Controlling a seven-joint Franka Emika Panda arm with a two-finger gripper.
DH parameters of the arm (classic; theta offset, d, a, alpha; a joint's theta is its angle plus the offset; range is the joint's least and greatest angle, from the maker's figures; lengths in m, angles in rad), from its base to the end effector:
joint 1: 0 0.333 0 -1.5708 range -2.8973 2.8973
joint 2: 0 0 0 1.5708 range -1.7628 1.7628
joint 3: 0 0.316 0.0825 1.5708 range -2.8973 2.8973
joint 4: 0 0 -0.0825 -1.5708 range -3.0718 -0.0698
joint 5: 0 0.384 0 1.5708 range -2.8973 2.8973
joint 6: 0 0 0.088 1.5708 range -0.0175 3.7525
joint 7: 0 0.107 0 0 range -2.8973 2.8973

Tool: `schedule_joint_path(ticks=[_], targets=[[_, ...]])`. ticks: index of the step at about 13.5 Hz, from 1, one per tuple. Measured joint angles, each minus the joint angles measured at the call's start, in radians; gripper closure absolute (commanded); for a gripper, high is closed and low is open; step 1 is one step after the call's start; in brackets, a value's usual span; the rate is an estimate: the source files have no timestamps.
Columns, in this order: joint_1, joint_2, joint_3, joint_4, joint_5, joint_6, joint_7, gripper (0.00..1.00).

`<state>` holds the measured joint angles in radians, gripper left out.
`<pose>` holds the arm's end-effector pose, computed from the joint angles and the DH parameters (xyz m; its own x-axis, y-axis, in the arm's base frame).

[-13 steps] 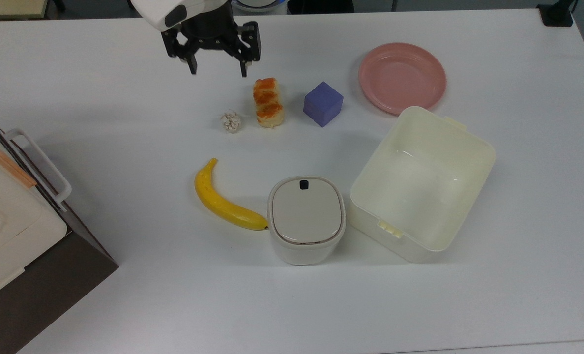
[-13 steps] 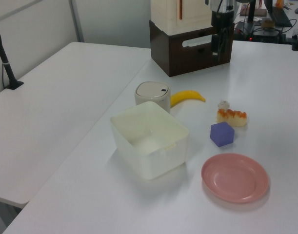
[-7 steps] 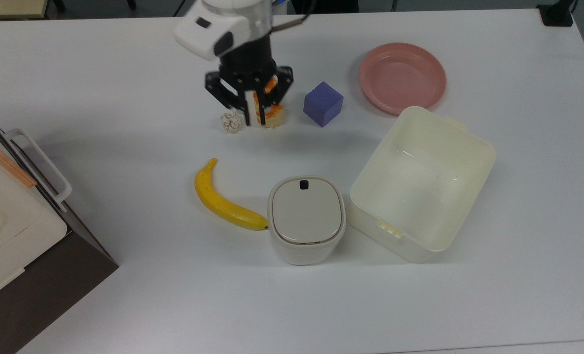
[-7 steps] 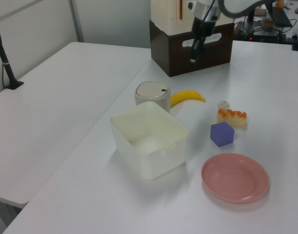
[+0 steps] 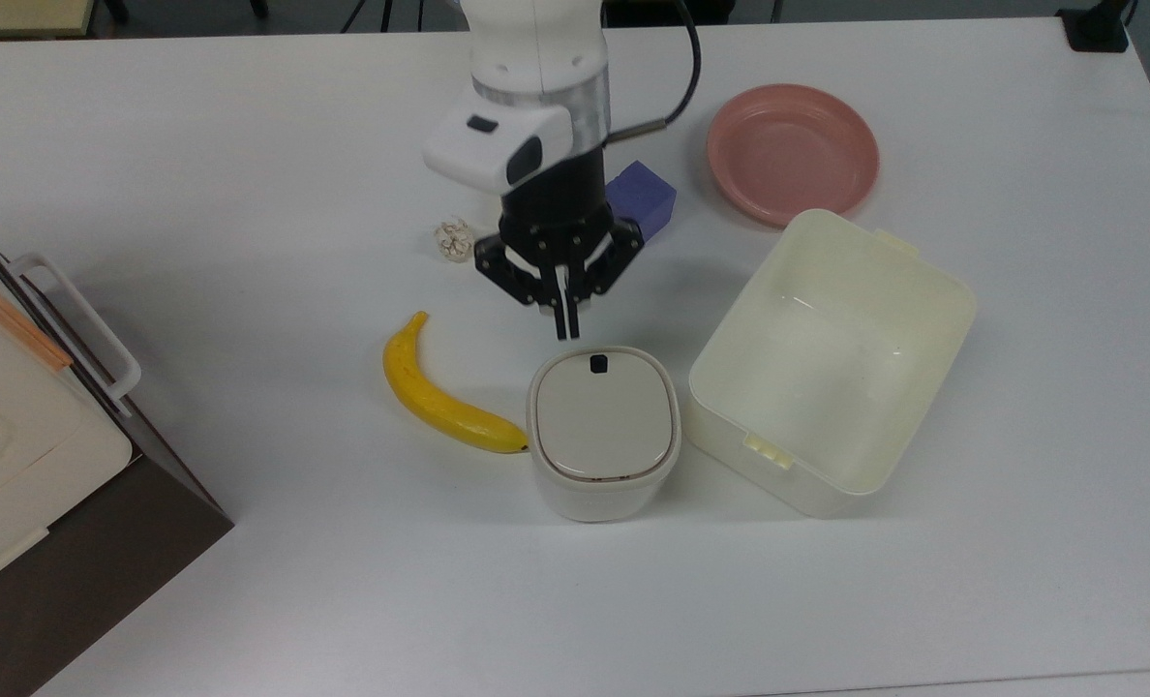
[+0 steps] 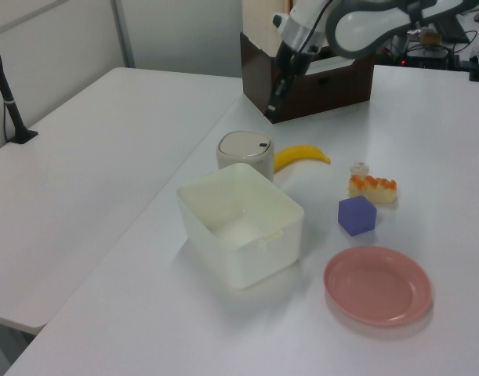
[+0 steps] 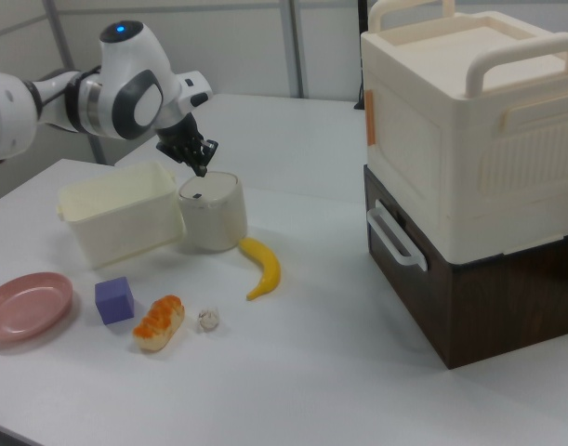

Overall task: Open the trash can
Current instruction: 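Move the gripper toward the white trash can and lower it over the lid, then press the gripper down on the lid's button to pop the lid open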

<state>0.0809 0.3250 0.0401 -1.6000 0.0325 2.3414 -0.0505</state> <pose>0.6869 0.0806 0.4882 0.9046 0.1309 0.4057 0.1532 -0.9879 -0.0228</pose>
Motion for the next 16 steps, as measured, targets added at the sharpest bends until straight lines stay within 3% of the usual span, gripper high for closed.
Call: schedule_joint_path(ticks=[8, 13, 16], targets=[[0.05, 0.115, -0.001, 0.054, -0.001, 0.014, 0.015, 0.93], [0.052, 0.11, -0.007, 0.063, -0.002, 0.014, 0.023, 0.91], [0.039, 0.057, -0.017, 0.079, -0.002, -0.038, 0.028, 0.67]])
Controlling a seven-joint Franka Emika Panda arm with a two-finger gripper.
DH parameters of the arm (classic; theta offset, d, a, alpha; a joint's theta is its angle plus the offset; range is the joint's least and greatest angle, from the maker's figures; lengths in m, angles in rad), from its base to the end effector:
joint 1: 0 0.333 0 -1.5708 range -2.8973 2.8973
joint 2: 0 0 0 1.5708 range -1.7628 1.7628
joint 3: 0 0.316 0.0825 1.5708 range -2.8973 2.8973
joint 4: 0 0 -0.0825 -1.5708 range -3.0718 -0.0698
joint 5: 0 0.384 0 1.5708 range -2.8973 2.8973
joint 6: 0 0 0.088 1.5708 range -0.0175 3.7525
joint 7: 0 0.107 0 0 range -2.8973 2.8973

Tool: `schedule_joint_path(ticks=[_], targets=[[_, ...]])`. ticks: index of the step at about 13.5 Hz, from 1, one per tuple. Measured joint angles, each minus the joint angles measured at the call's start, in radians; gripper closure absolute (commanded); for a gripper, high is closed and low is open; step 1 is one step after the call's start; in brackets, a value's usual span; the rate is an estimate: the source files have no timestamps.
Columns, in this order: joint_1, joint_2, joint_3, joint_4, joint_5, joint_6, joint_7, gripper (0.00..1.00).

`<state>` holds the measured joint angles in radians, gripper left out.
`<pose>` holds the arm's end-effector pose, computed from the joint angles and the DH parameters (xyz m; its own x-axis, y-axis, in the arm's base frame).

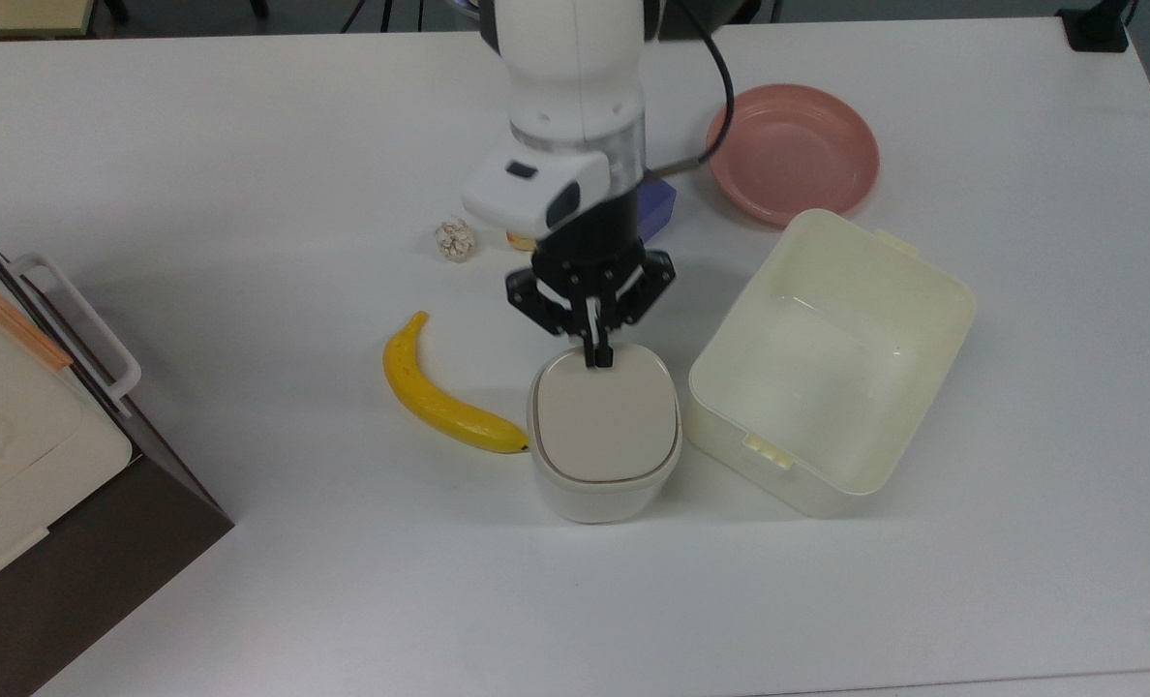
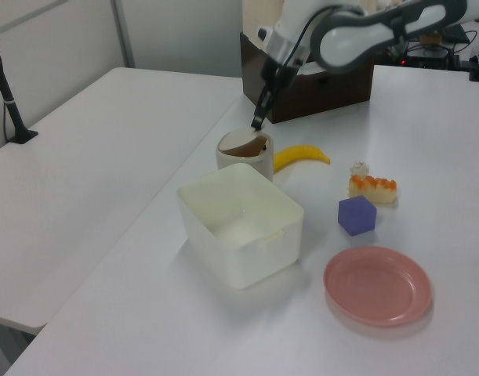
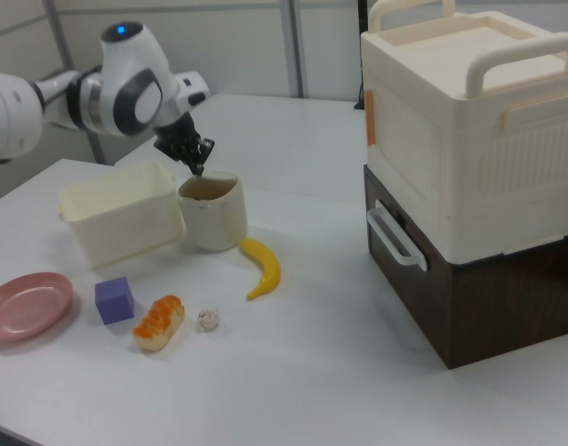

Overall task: Open the trash can
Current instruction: 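Press the gripper down on the lid's button to pop the lid open, then raise the gripper away from the opened trash can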

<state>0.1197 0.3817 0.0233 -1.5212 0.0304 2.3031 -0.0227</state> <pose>0.7000 0.0989 0.4841 0.9118 0.1287 0.3900 0.1517 -0.9880 -0.0286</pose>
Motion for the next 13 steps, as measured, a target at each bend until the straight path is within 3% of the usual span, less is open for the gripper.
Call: schedule_joint_path(ticks=[2, 3, 7, 13], targets=[[-0.022, -0.072, -0.011, 0.002, 0.0, -0.15, 0.0, 0.3], [-0.032, -0.098, -0.014, 0.002, 0.0, -0.209, 0.0, 0.03], [-0.054, -0.194, -0.058, 0.001, 0.0, -0.46, 0.0, 0.0], [-0.055, -0.251, -0.079, -0.017, 0.0, -0.555, 0.001, 0.0]])
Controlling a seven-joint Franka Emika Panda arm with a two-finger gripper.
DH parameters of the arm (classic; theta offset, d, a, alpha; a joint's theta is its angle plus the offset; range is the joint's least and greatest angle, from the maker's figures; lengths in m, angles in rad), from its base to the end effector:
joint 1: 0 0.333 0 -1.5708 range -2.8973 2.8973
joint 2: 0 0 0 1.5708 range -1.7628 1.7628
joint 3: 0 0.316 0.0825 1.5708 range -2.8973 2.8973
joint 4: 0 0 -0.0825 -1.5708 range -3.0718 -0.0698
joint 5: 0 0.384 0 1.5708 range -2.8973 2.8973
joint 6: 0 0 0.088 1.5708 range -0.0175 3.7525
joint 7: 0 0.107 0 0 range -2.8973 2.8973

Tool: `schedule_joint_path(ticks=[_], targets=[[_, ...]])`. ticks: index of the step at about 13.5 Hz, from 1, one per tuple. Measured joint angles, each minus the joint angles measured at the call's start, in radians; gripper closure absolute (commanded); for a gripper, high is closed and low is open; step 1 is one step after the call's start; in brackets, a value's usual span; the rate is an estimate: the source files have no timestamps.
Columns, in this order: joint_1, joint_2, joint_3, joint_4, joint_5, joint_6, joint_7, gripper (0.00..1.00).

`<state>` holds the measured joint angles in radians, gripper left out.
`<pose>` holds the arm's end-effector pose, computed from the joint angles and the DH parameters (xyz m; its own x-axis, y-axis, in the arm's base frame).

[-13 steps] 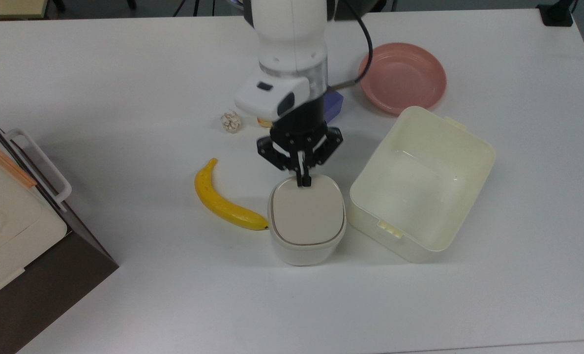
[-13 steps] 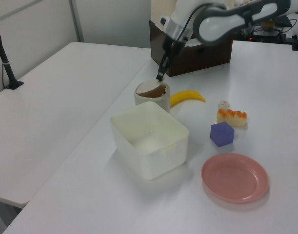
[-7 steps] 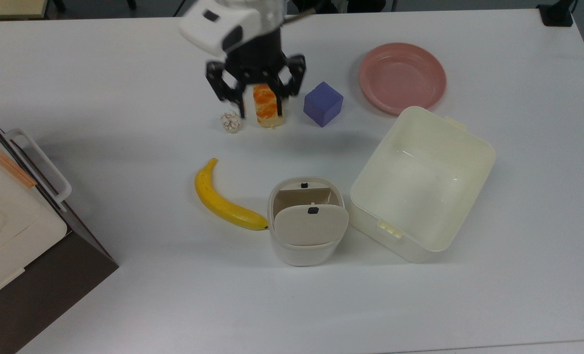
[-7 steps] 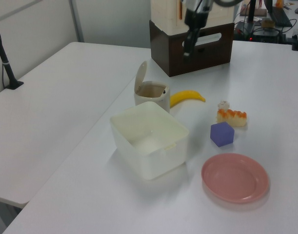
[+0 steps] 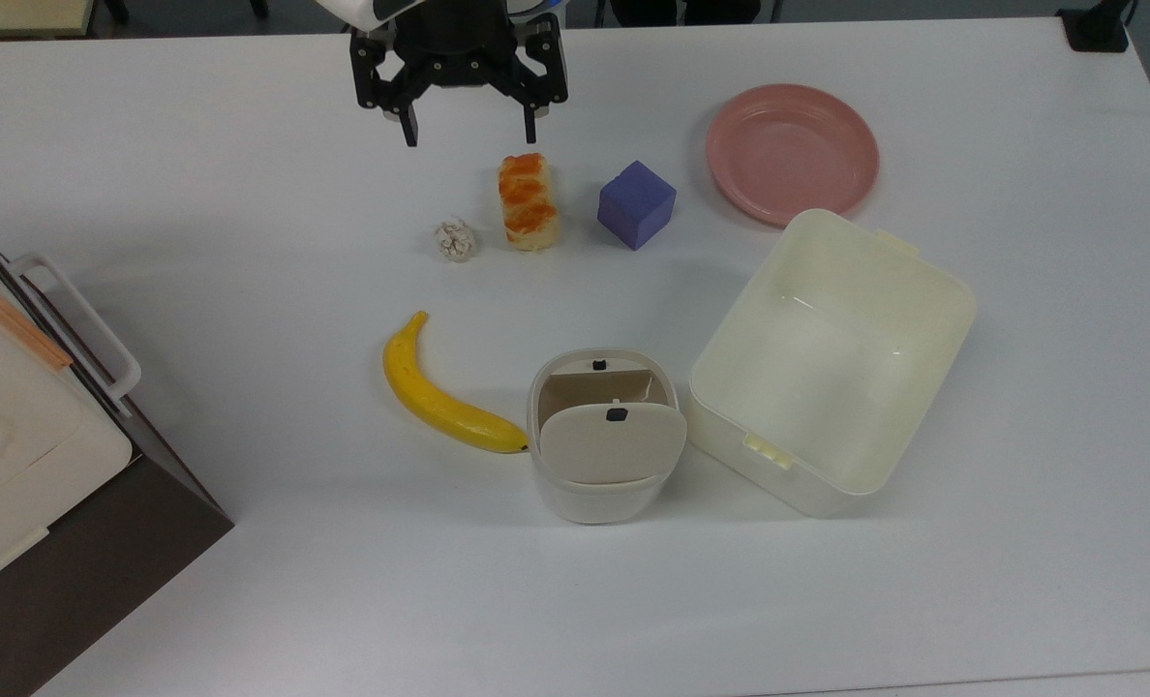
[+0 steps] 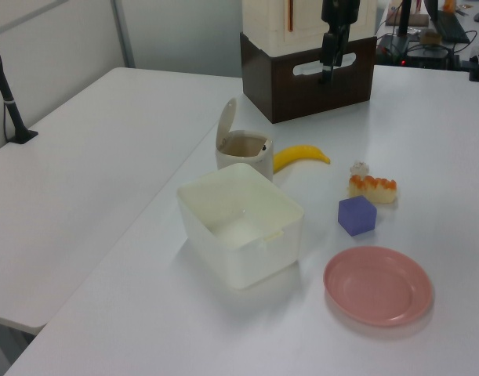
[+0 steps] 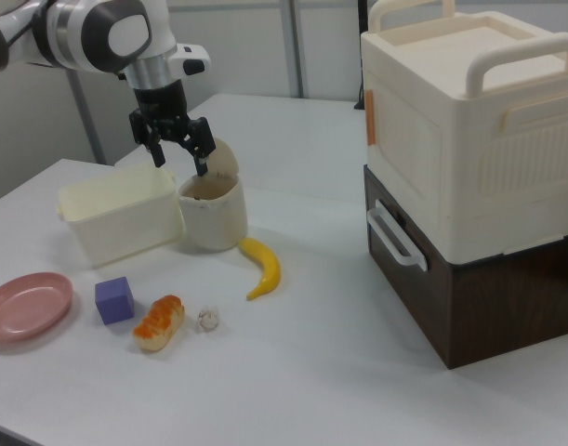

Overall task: Open the trash can
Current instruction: 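Raise the gripper away from the opened trash can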

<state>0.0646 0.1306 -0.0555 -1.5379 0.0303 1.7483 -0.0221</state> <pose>0.6093 0.0103 0.5807 0.9964 0.0269 0.0804 0.0286 -0.9994 -0.0212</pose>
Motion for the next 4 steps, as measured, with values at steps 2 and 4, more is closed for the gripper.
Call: schedule_joint_path(ticks=[2, 4], targets=[[0.0, -0.027, -0.002, -0.018, 0.0, -0.045, 0.0, 0.0], [0.0, -0.037, -0.002, -0.026, 0.0, -0.058, 0.0, 0.0]])
